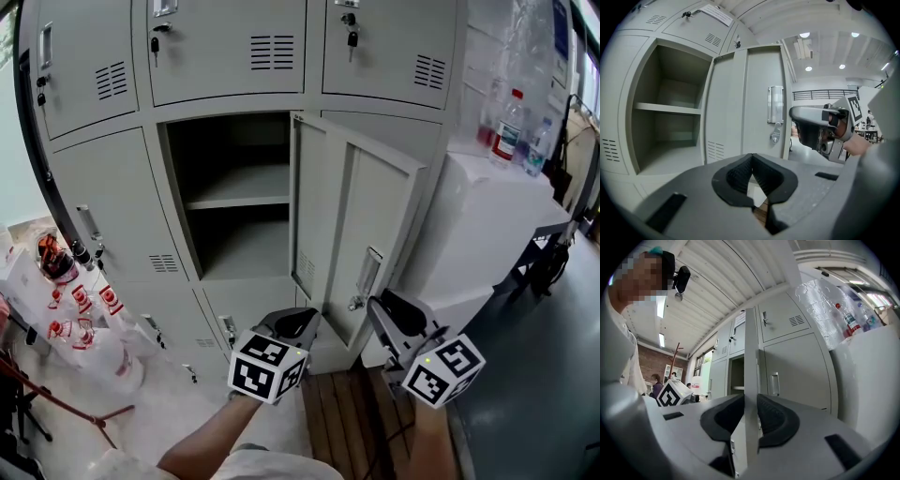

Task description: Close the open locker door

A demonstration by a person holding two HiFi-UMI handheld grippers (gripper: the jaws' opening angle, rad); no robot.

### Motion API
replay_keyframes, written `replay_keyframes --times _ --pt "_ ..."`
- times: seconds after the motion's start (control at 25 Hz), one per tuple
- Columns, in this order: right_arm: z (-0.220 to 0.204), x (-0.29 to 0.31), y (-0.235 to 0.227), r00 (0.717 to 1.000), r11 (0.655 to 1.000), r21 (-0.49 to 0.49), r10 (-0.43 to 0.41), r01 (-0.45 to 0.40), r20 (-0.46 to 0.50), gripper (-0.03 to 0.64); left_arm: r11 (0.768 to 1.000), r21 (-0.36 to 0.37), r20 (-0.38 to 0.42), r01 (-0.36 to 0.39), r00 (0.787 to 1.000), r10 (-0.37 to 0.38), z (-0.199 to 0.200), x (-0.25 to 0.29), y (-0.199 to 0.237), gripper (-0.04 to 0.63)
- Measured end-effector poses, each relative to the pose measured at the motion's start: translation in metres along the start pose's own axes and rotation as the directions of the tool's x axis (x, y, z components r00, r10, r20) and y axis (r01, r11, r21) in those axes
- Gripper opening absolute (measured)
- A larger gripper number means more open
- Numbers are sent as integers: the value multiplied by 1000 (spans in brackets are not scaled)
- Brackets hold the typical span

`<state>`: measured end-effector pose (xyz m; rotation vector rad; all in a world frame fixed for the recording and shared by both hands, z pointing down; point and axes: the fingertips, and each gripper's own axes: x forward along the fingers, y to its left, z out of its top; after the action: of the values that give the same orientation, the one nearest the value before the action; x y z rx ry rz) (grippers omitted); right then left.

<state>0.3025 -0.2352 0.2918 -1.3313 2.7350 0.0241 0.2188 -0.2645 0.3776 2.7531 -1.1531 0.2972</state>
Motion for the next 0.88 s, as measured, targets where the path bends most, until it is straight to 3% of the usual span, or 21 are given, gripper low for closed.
replay_keyframes --times 0.88 --pt "-1 17 46 996 996 -16 92 -92 2 104 998 -35 -17 -58 998 57 -19 -32 21 6"
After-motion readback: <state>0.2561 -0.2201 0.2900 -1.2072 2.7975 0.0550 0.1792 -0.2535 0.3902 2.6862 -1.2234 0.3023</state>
